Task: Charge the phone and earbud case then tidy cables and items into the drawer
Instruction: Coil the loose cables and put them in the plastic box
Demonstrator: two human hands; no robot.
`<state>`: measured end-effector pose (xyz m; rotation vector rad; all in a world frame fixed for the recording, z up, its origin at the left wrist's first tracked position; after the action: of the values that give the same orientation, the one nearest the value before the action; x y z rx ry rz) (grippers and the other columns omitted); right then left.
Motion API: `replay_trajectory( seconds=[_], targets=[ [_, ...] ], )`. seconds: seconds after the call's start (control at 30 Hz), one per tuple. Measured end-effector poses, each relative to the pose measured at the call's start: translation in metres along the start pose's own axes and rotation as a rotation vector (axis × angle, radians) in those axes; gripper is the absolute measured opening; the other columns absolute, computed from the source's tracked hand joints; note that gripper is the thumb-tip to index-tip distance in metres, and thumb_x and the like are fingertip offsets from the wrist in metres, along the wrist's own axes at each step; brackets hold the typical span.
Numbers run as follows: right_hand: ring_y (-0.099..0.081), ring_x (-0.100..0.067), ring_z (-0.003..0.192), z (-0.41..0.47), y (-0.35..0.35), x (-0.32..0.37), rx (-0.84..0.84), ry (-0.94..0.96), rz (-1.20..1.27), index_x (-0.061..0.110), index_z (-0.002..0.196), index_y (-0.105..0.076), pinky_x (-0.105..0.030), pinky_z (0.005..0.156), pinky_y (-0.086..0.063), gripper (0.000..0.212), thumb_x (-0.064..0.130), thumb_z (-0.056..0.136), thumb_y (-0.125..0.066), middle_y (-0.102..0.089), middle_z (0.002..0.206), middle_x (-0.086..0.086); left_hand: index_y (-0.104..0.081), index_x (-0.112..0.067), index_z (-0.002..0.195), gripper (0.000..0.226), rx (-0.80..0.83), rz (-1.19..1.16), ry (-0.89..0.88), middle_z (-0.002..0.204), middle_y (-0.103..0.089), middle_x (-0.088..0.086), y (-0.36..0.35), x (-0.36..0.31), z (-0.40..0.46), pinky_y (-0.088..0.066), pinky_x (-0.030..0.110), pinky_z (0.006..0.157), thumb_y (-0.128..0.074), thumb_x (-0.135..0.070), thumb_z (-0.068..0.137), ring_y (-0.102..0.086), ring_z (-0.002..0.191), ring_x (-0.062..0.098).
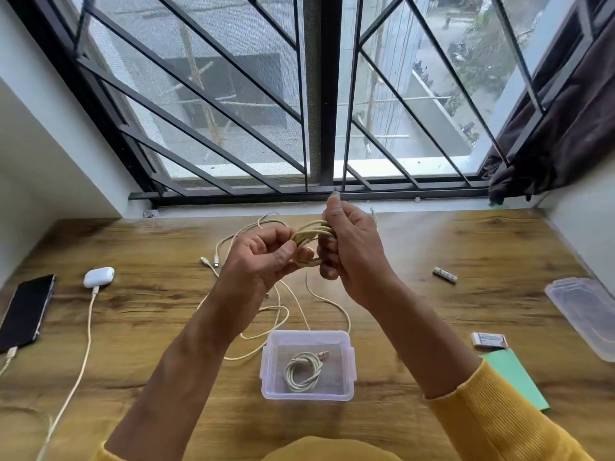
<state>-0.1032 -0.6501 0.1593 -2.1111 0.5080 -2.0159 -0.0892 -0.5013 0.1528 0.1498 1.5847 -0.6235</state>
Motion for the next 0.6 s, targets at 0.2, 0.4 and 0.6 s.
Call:
replay_trajectory(
  seconds=[0.2,0.4,0.6],
  targets=[
    [-0.029,-0.009,0.035,0.002,0.000,-0.004,0.023,-0.094,0.007,0.017,0.081,-0.045,-0.015,0.037,-0.026,0.039,0.040,0.112,-0.044,-0.033,0.050,0.001,-0.067,0.000,0.098,0.020,0.135,0.012,0.017,0.095,-0.063,0.014,-0.008,-0.001,-0.001,-0.053,0.042,0.098,-0.052,-0.011,0.093,-0.062,0.094,0.024],
    [-0.031,-0.009,0.034,0.001,-0.005,-0.002,0.052,-0.113,-0.052,0.016,0.080,-0.049,-0.015,0.037,-0.027,0.040,0.041,0.112,-0.045,-0.034,0.048,-0.001,-0.055,0.009,0.088,0.023,0.200,0.046,0.005,0.091,-0.052,0.020,-0.011,-0.004,0.001,-0.040,0.054,0.104,-0.046,-0.012,0.087,-0.051,0.098,0.034],
    [-0.033,-0.009,0.034,0.000,-0.009,0.002,0.021,-0.136,-0.061,0.016,0.077,-0.049,-0.014,0.036,-0.025,0.043,0.040,0.112,-0.045,-0.037,0.044,0.003,-0.053,0.021,0.108,0.055,0.249,0.131,0.006,0.098,-0.052,0.039,-0.009,-0.005,0.003,-0.039,0.056,0.101,-0.064,-0.021,0.076,-0.049,0.101,0.040]
  ],
)
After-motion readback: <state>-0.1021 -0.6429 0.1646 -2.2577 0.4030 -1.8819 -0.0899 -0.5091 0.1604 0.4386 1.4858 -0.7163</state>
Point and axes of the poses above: each hand's wrist, its own z-axis towards the middle knuckle, its own y-axis out of the back of the hand, x = y × z, the point moved 5 cm from there along z, towards the middle knuckle
